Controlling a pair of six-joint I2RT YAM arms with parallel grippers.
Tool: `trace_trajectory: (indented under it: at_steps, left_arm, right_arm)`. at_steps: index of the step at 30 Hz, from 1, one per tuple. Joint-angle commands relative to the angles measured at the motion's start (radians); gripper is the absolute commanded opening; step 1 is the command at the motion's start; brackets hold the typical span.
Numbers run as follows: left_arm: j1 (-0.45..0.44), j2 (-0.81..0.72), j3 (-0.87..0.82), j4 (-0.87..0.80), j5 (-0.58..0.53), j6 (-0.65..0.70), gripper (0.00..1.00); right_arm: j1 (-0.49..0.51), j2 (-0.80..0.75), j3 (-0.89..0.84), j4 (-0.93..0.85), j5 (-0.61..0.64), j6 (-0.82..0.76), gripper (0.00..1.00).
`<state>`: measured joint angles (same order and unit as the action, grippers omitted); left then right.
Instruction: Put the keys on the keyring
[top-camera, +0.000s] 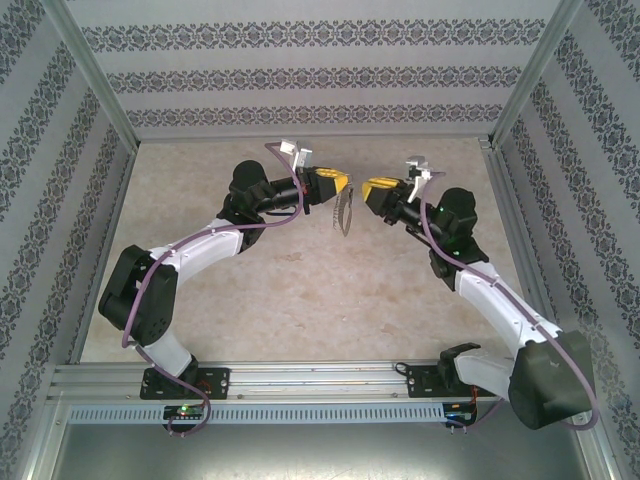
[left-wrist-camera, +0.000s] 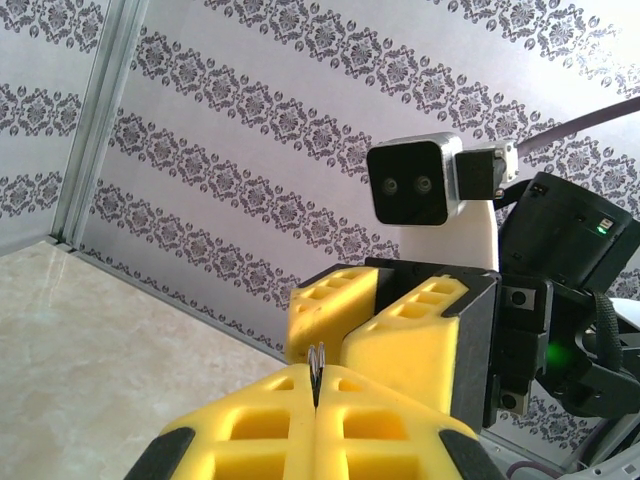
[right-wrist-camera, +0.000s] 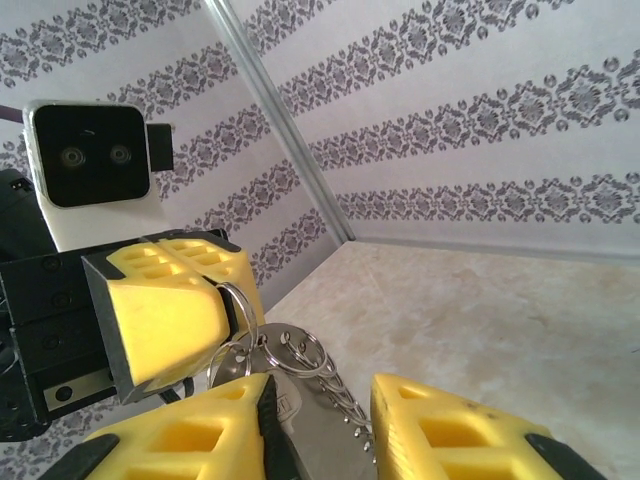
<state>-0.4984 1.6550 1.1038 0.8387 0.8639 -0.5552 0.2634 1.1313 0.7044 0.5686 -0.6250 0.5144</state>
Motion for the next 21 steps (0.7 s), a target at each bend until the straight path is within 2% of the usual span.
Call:
trace_trajectory:
  at_steps: [1,5,21]
  left_arm:
    - [-0.013,-0.011,0.025,0.069,0.03,-0.005,0.0]
    - [-0.012,-0.012,0.029,0.069,0.032,-0.006,0.0]
    - [-0.013,-0.018,0.036,0.062,0.034,-0.009,0.0]
  right_arm:
    - [-0.004,-0.039,-0.014,0.053,0.007,0.007,0.32]
    - [0.023,-0.05,-0.003,0.057,-0.047,-0.007,0.34]
    - [0.075,0.014,0.07,0.008,-0.065,-0.045,0.34]
